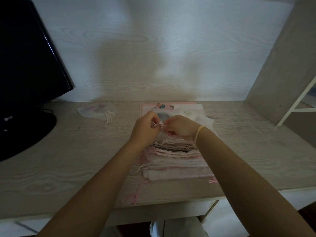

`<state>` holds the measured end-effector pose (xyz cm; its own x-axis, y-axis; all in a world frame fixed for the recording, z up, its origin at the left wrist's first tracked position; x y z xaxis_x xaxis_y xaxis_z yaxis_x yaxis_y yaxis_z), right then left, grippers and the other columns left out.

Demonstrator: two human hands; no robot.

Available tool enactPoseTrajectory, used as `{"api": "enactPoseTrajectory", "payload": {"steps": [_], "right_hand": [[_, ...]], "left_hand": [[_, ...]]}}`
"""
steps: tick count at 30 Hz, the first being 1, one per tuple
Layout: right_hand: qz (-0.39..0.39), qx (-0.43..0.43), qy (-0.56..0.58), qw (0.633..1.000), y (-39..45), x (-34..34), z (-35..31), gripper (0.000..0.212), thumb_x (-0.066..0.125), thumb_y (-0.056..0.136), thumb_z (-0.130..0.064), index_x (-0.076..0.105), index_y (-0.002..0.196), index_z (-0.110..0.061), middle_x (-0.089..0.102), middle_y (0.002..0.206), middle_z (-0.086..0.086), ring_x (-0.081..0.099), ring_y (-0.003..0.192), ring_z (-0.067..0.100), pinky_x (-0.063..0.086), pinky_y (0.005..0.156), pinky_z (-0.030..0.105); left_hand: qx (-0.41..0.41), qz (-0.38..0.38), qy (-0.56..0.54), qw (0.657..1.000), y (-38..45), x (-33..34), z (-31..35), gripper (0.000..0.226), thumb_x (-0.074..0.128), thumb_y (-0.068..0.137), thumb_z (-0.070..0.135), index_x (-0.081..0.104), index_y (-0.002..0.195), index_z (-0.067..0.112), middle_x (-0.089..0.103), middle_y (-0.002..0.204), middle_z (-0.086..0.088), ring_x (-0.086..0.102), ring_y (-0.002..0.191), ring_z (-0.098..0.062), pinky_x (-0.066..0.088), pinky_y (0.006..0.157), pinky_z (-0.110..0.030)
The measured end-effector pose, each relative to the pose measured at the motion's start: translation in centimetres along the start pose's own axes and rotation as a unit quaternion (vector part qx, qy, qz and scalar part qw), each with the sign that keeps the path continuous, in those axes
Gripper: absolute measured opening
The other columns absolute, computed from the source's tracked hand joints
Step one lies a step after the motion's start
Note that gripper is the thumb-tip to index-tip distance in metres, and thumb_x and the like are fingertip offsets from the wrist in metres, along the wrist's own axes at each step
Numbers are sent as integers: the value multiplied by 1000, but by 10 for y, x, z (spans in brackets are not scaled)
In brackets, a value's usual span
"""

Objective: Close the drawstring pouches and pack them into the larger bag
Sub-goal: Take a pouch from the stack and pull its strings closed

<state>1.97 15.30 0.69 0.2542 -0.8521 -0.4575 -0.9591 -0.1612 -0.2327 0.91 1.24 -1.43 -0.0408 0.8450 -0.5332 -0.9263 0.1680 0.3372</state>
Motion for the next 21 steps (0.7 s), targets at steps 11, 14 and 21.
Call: {"api": "enactPoseTrajectory", "payload": {"steps": [11, 14, 21], "right_hand": [[-38, 75, 267, 960, 5, 2, 10, 21, 46, 97, -1, 54, 79, -6, 48, 69, 6, 43, 60, 12, 36, 57, 21], [-32, 72, 260, 962, 6, 2, 11, 21, 47, 97, -1, 57, 78, -4, 51, 66, 6, 44, 58, 11, 37, 54, 21], [-3, 60, 270, 961, 5, -1, 10, 15, 55, 92, 4, 63, 80, 2, 60, 69, 10, 54, 58, 13, 48, 52, 21]], "left_hand": [[38, 18, -2, 999, 1, 1, -4, 17, 80, 75, 13, 68, 88, 15, 53, 108, -2, 60, 94, -16, 49, 73, -16], [37, 28, -14, 999, 3, 0, -4, 18, 83, 73, 14, 69, 83, 15, 57, 103, -4, 63, 89, -21, 54, 78, -31], [25, 21, 21, 999, 3, 0, 0, 8, 75, 80, 11, 68, 77, 13, 57, 97, -3, 58, 102, -21, 49, 86, -34]]}}
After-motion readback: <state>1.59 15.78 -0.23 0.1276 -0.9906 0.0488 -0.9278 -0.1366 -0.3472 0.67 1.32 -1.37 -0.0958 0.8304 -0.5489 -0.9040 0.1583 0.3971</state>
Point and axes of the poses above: each hand's wrist, its own y-axis towards the middle knuckle, its own x-axis out of the palm, z = x × y, the point moved 3 cm from there along y, towards the middle knuckle
